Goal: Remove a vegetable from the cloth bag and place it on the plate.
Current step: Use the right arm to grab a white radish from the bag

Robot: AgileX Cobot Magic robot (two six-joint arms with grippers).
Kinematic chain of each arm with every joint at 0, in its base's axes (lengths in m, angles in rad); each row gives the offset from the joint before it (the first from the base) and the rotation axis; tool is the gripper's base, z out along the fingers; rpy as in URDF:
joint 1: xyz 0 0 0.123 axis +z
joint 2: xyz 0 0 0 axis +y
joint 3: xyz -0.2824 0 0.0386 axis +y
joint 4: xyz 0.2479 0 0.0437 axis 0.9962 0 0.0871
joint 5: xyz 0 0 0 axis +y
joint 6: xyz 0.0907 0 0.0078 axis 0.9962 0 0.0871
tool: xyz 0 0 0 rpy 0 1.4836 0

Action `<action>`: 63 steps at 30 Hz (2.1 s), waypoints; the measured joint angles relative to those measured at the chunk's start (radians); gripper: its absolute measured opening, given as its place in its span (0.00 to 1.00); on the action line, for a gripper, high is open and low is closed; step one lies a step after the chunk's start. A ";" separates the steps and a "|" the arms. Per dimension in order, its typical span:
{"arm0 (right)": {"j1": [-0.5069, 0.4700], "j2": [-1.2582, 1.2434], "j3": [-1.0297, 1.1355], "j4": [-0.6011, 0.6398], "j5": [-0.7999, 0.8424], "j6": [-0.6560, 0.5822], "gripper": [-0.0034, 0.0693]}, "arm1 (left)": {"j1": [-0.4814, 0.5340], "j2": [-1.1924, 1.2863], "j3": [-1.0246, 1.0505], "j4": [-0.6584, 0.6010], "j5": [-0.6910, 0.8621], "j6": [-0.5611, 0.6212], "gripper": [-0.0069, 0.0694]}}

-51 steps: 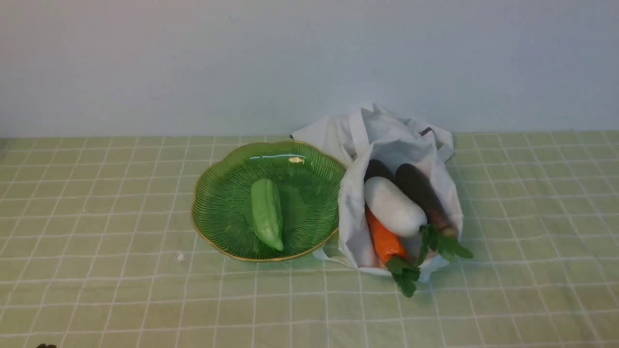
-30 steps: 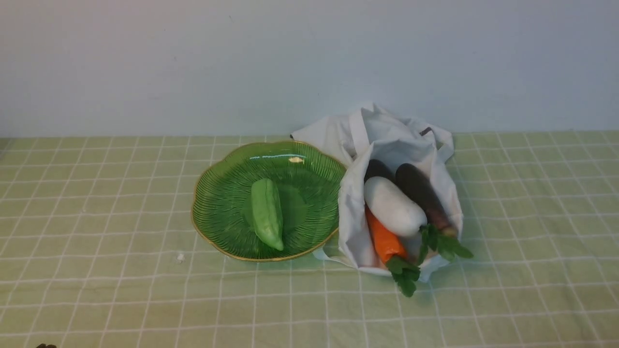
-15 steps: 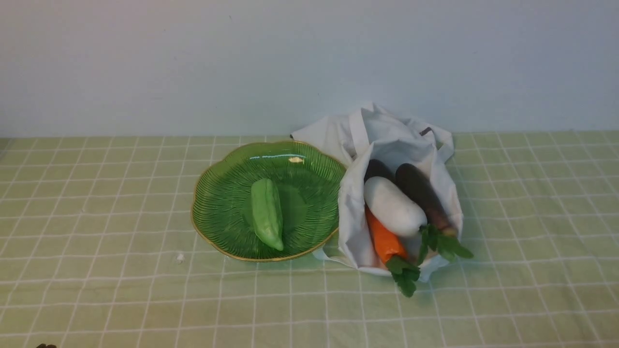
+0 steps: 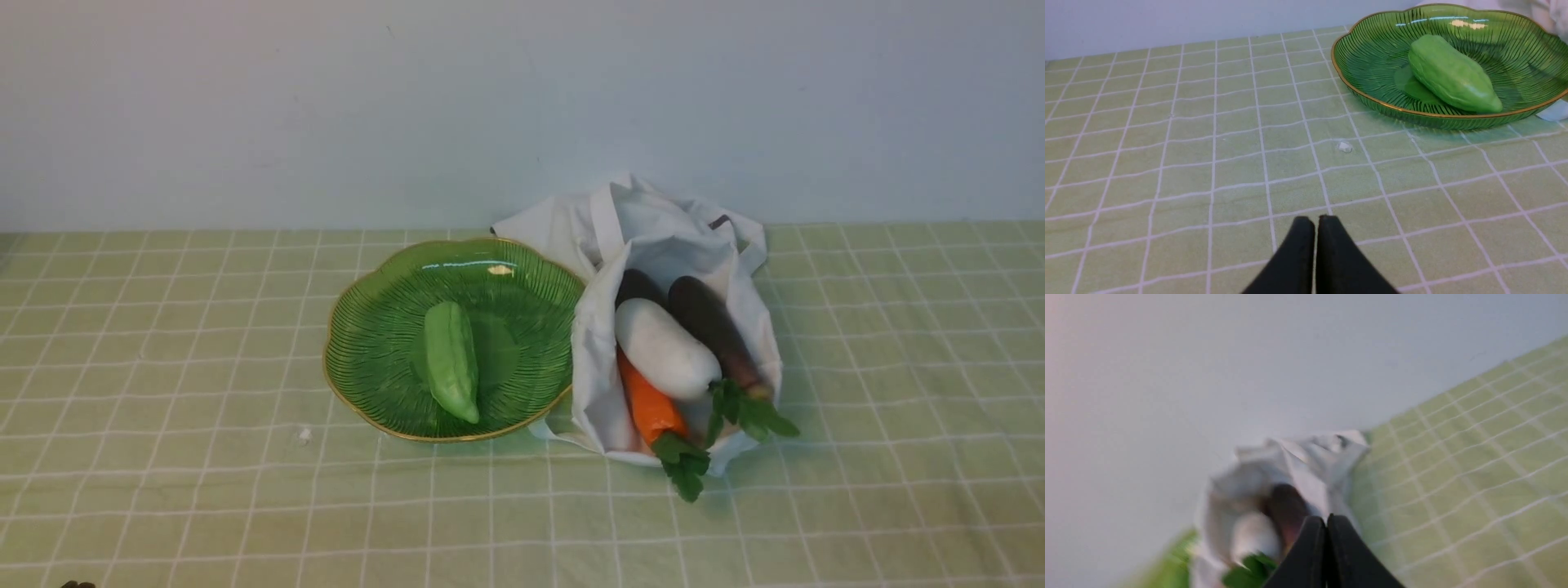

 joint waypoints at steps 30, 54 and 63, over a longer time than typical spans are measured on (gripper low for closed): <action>0.000 1.116 -0.713 0.097 0.689 -0.715 0.03 | 0.000 0.000 0.000 0.000 0.000 0.000 0.08; 0.366 1.853 -1.338 -0.194 0.535 -0.612 0.68 | 0.000 0.000 0.000 0.000 0.000 0.000 0.08; 0.367 1.978 -1.340 -0.336 0.485 -0.549 0.75 | 0.000 0.000 0.000 0.000 0.000 0.000 0.08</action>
